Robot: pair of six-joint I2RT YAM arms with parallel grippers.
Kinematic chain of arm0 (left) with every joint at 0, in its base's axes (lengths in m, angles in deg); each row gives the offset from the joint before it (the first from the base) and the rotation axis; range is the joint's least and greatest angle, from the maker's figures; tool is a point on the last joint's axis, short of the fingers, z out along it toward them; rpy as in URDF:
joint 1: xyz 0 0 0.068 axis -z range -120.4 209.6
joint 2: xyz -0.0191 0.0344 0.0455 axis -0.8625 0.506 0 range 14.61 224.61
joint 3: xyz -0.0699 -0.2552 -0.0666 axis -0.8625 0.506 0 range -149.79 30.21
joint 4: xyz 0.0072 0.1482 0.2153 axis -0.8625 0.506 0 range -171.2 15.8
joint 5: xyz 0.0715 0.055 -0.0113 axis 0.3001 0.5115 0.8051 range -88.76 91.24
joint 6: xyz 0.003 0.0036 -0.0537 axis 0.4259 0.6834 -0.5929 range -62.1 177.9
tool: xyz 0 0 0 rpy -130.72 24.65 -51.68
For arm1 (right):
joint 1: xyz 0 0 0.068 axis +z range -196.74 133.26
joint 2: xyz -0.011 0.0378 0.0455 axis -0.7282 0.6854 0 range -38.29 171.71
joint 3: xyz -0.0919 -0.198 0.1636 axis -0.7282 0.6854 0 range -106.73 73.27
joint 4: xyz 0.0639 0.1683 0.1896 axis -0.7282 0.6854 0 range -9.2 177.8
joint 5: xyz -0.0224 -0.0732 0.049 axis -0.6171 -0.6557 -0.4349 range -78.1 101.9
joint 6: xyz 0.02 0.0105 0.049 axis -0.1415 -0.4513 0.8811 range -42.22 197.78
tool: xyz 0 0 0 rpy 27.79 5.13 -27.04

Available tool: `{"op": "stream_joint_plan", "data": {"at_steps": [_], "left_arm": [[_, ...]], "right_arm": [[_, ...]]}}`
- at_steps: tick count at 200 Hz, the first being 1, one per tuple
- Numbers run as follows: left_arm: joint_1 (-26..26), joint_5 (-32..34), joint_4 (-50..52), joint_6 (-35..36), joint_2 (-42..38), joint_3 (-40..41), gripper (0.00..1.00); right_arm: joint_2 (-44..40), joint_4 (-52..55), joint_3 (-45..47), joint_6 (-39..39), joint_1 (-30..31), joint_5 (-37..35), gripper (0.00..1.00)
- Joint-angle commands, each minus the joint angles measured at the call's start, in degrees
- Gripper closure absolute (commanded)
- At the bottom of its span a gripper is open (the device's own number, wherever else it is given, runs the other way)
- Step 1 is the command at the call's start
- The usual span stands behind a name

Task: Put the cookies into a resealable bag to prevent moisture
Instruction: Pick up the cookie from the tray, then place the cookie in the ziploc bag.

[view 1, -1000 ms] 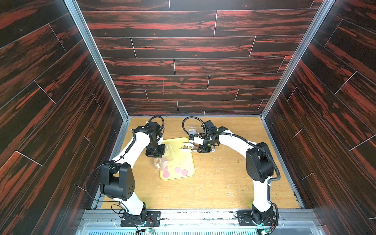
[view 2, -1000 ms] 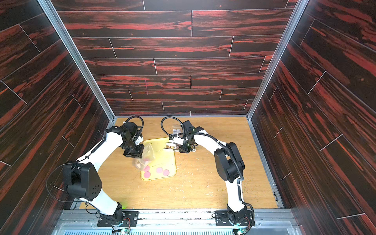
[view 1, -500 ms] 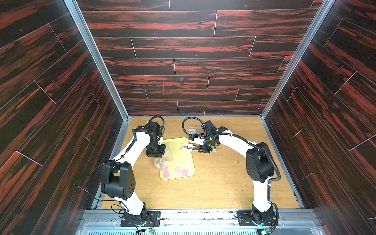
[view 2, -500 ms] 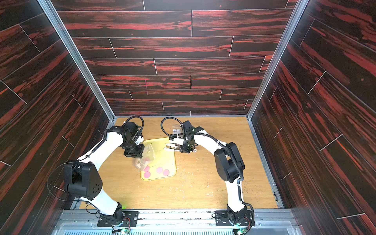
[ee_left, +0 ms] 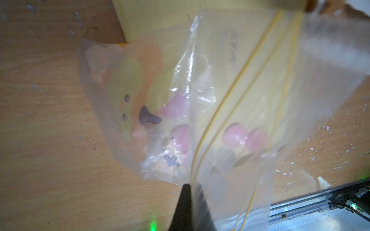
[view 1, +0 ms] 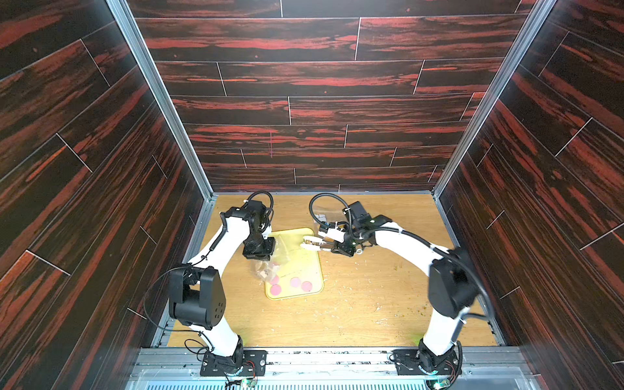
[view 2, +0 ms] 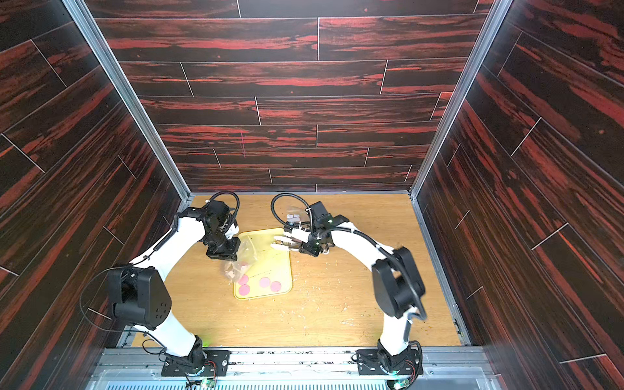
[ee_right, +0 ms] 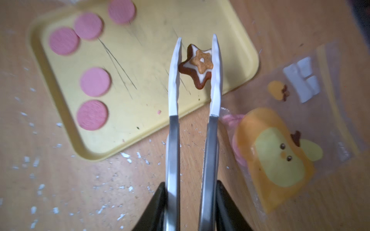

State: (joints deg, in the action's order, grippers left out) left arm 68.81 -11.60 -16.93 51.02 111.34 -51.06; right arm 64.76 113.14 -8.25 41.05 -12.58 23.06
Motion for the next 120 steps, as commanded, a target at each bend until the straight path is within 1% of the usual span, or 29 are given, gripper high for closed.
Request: {"op": "stream_joint_plan", "data": {"at_steps": [1, 13, 17, 44, 77, 108, 120], "left_arm": [[-0.34, -1.58, 1.21, 0.9, 1.02, -1.9, 1.0], [-0.34, -2.14, 1.36, 0.91, 1.64, -2.51, 1.0], [-0.38, -2.23, 1.39, 0.91, 1.85, -2.63, 1.0], [-0.35, -2.73, 1.56, 0.95, 2.5, -3.41, 1.0], [-0.39, -3.02, 1.88, 0.79, 2.5, -3.88, 1.0], [-0.42, -2.8, 2.74, 0.56, 1.76, -4.13, 1.0], [-0.39, -3.67, 2.71, 0.53, 1.36, -4.09, 1.0]], "right_arm": [[-6.33, -2.63, 2.39, 1.62, 0.22, 6.15, 0.63], [-8.8, -4.02, 3.81, 2.65, 0.28, 8.33, 0.63], [-9.62, -4.46, 4.24, 2.98, 0.27, 10.7, 0.63], [-12.61, -8.01, 5.93, 5.13, 1.35, 18.59, 0.63], [-9.14, -8.28, 4.39, 5.46, 4.54, 20.04, 0.63], [-5.5, -8.9, 3.17, 6.14, 4.84, 19.59, 0.63], [-4.28, -9.37, 2.6, 6.45, 4.84, 20.14, 0.63]]}}
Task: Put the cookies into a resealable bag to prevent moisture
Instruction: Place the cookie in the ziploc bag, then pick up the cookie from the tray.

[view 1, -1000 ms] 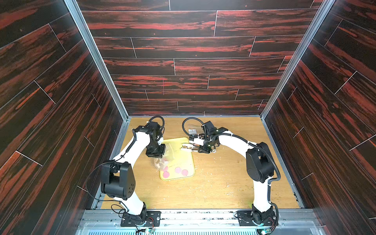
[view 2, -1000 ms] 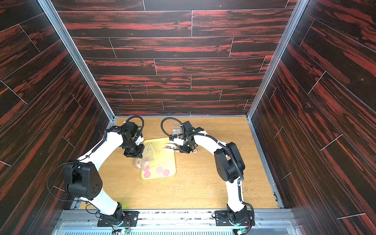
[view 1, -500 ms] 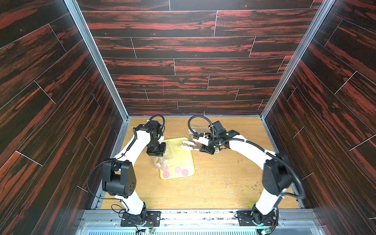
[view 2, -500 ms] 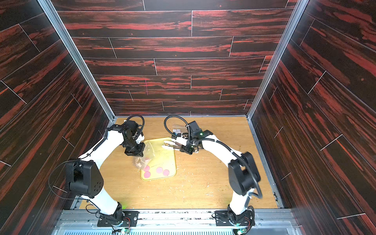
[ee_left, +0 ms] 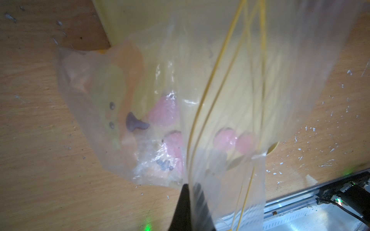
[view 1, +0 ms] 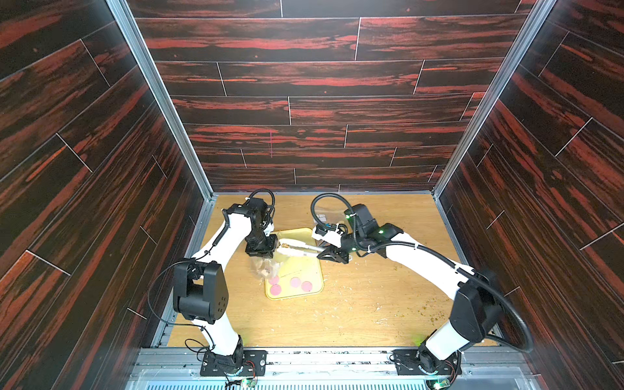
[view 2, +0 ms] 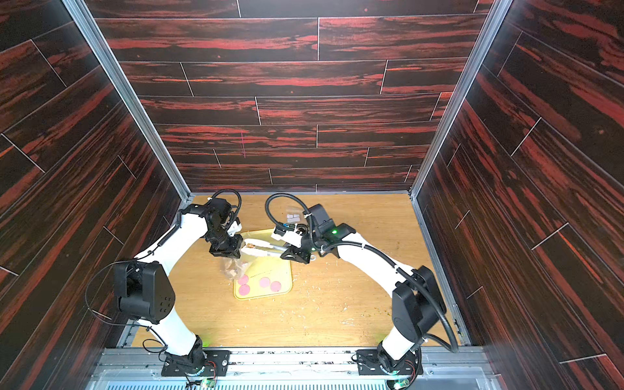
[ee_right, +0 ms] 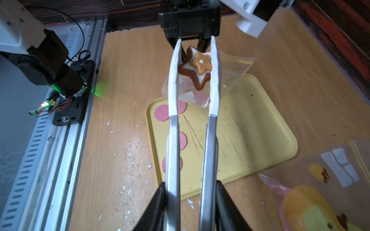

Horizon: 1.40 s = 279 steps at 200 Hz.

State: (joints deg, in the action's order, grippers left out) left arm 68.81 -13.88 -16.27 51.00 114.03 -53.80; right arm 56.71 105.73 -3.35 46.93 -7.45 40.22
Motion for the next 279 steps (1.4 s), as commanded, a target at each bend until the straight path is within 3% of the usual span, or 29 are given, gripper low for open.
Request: {"op": "stream_joint_plan", "data": {"at_steps": [1, 38, 67, 110, 179, 221, 279], "left_arm": [[-0.41, -1.54, 2.05, 0.56, -1.33, -1.39, 1.0], [-0.41, -3.21, 2.47, 0.56, -2.01, -1.34, 1.0], [-0.42, -3.67, 2.55, 0.39, -2.0, -1.55, 1.0], [-0.56, -2.96, 2.49, 0.08, -2.51, -1.78, 1.0], [-0.91, -1.21, -0.62, -2.36, -8.68, 0.17, 1.0], [-1.03, -1.26, 0.47, -1.73, -7.51, 0.3, 1.0], [-0.99, -1.03, 1.26, -1.11, -6.47, -0.54, 1.0]], "right_arm": [[3.82, -1.98, -2.35, 0.59, -0.28, 3.07, 0.63], [6.76, -2.38, -3.76, 0.95, -0.29, 4.42, 0.59], [6.87, -3.0, -3.47, 1.1, -0.34, 5.3, 0.49], [3.56, -4.01, -1.58, 1.84, -1.26, 5.49, 0.48], [-8.78, 3.21, 7.59, 1.45, -4.65, -7.53, 0.5], [-9.43, 4.6, 13.63, 1.65, 0.13, -11.5, 0.49], [-0.79, 6.36, 10.88, -0.06, 7.59, -17.58, 0.5]]}}
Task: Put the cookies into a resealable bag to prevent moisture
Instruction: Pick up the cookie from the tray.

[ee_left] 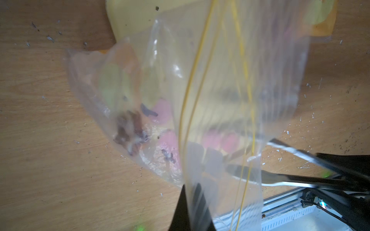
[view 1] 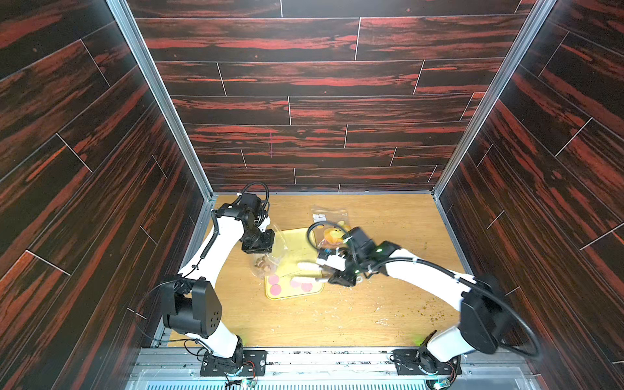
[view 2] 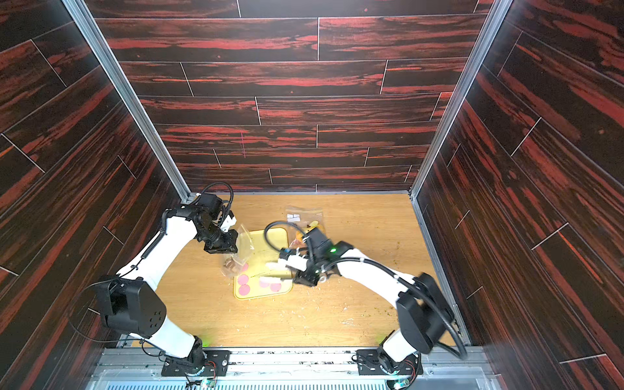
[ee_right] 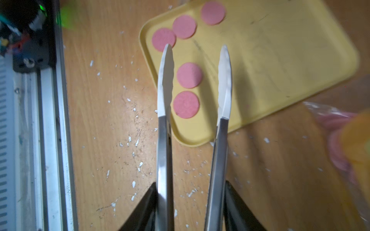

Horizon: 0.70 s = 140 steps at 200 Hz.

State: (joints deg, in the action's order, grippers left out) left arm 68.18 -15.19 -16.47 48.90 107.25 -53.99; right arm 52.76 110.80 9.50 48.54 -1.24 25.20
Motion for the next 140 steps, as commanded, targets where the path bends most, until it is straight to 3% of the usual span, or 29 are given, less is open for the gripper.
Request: {"op": "stream_joint_plan", "data": {"at_steps": [1, 140], "left_arm": [[-0.34, 0.31, 1.41, 0.95, 0.33, -0.35, 1.0], [-0.43, -0.7, 1.58, 1.87, 2.48, -0.76, 1.0]], "right_arm": [[3.21, 1.29, -1.97, -1.74, 1.45, -2.57, 0.5], [11.47, 5.8, -8.44, -3.37, 5.91, -11.46, 0.56]]}}
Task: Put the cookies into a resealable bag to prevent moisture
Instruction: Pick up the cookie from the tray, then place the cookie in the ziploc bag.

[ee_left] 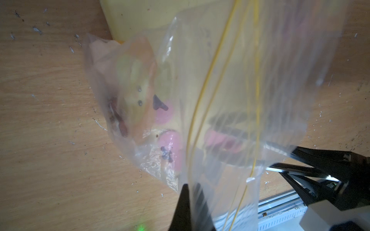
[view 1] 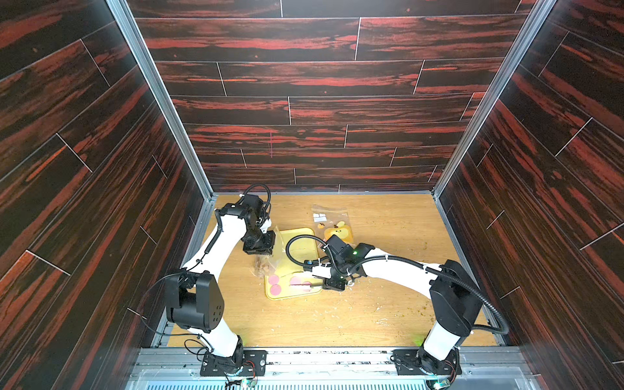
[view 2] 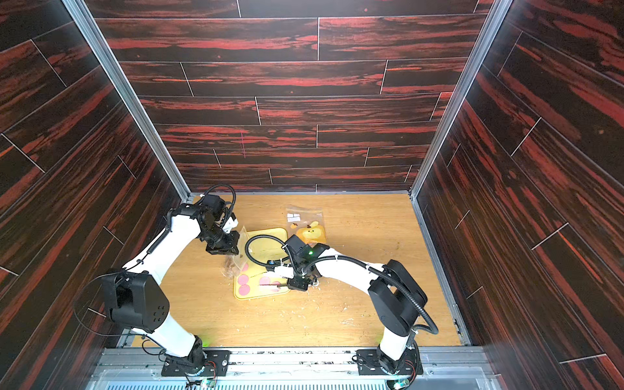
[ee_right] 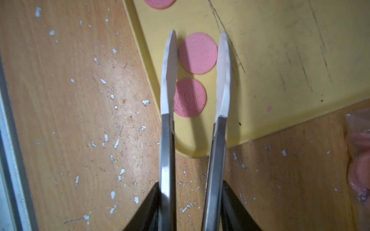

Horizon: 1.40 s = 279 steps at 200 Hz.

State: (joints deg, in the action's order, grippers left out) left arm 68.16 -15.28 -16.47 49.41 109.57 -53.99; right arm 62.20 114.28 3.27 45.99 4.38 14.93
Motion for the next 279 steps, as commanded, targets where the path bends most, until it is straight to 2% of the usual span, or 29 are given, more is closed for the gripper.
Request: {"op": "stream_joint_plan", "data": {"at_steps": [1, 48, 77, 125, 163, 201, 279], "left_arm": [[-0.44, -0.57, 1.56, 1.42, 0.2, -0.78, 1.0], [-0.45, -0.62, 1.55, 1.49, 0.49, -0.92, 1.0], [-0.46, -0.65, 1.56, 1.63, 0.7, -1.14, 1.0], [-0.41, -1.04, 1.57, 1.72, 1.0, -1.06, 1.0], [-0.44, -1.52, 1.37, 1.72, 1.35, -1.16, 1.0], [-0.38, -1.85, 1.58, 1.54, 1.37, -1.35, 1.0], [-1.24, -4.32, 1.19, 1.36, 0.46, -0.58, 1.0]], "right_arm": [[2.1, 2.36, -2.23, -0.82, 0.3, -1.23, 0.56], [-0.2, 2.16, -2.34, -0.83, 0.15, -3.69, 0.6], [-4.31, 0.16, -1.08, 0.23, -1.59, -2.63, 0.6], [-12.52, -3.28, 1.94, 1.12, -5.88, 3.4, 0.6], [-17.41, -8.28, 1.7, 1.7, -9.02, 10.92, 0.6], [-12.36, -10.62, -3.6, 1.93, -8.84, 19.48, 0.6], [-0.83, -8.95, -12.22, 0.27, -8.84, 19.34, 0.6]]}}
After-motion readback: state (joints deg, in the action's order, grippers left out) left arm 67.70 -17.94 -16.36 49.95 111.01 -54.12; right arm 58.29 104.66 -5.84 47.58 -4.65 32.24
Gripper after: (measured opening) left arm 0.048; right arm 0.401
